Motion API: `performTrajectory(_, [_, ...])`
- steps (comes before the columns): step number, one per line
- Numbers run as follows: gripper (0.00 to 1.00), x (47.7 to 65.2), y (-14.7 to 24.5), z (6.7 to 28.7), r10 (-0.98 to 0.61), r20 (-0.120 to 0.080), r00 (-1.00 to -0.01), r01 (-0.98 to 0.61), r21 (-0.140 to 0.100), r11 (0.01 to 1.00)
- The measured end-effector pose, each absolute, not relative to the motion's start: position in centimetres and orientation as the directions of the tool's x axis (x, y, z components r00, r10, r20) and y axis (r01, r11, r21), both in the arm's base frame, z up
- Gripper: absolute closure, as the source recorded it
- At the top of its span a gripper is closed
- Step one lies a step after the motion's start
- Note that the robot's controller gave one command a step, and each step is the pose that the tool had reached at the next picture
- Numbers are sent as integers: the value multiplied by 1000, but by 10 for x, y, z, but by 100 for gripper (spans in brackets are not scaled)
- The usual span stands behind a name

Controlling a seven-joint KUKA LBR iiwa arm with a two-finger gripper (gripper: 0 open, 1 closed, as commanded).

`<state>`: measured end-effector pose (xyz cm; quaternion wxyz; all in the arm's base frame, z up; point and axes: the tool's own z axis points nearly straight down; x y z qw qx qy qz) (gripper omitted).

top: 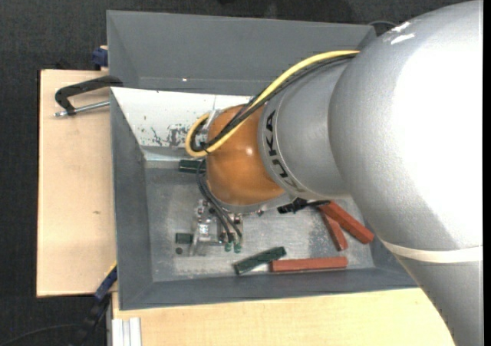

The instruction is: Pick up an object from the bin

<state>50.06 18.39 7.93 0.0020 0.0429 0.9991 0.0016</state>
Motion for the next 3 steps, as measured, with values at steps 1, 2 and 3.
performTrajectory(1, [100,503,185,143,85,-10,-996,85,6,996])
performTrajectory(2, [100,504,186,152,84,-5,-996,84,4,996])
performTrajectory(3, [100,505,186,154,84,-4,-996,84,3,996])
